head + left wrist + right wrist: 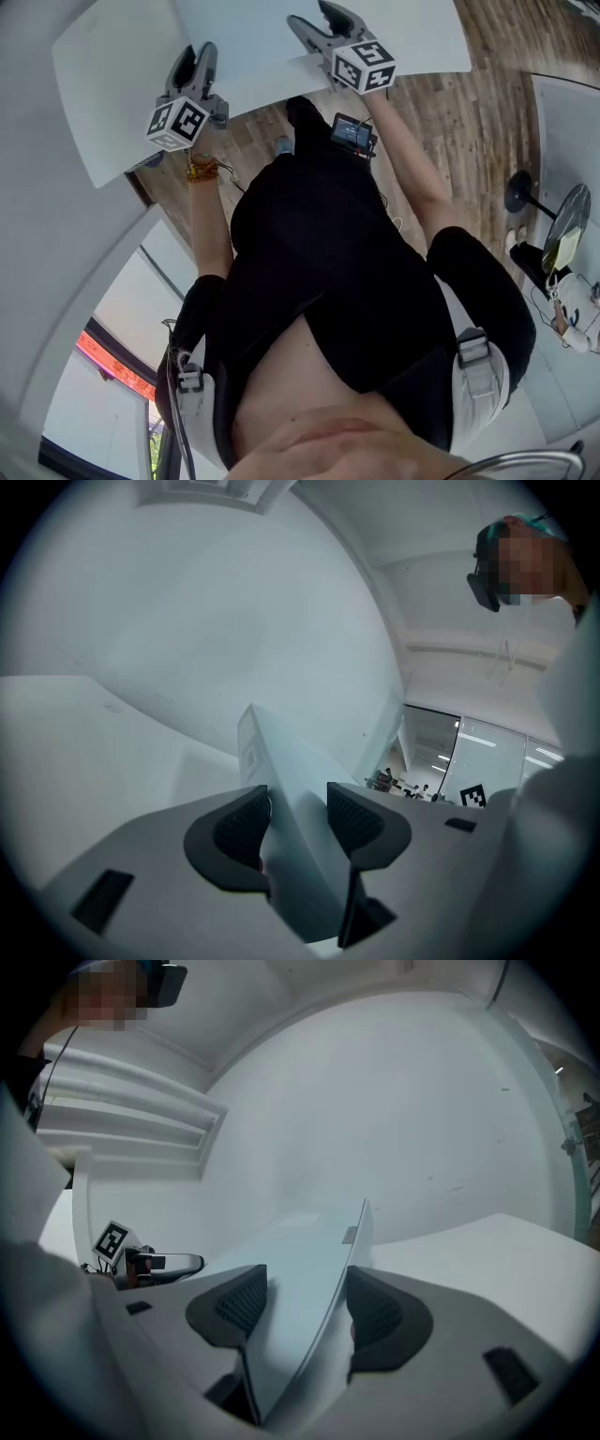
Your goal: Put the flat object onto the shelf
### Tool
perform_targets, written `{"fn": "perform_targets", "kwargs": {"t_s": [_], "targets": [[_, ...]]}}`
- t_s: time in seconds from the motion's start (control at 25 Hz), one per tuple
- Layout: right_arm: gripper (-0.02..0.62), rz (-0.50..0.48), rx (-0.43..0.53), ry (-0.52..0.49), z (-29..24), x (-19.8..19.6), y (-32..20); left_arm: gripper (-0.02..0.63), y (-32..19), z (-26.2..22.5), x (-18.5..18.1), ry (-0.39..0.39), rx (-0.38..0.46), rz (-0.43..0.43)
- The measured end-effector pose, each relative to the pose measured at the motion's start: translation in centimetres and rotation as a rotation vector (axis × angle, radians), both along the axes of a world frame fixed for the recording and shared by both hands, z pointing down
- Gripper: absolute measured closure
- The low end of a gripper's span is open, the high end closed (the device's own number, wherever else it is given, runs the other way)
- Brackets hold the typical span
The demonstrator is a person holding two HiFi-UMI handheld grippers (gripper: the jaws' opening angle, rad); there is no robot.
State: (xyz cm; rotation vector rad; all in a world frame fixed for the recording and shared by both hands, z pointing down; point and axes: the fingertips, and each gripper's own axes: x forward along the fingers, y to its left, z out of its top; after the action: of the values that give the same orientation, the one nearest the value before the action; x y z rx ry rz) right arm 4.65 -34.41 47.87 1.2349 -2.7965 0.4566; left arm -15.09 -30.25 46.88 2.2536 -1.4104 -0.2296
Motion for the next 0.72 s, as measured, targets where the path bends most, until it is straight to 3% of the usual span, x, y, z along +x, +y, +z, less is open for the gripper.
{"fn": "perform_targets", "kwargs": {"t_s": [0.4, 0.72], "targets": [[0.341, -0.017, -0.138, 0.032, 5.4, -0.3, -3.8, 0.413, -3.3, 5.4, -0.1, 0.015, -0.149, -0.02], [0.341, -0.026, -0.222, 0.052, 8.2, -0.3, -5.5, 0.413, -5.0, 7.8, 0.1, 0.007, -0.22, -0.025]]}}
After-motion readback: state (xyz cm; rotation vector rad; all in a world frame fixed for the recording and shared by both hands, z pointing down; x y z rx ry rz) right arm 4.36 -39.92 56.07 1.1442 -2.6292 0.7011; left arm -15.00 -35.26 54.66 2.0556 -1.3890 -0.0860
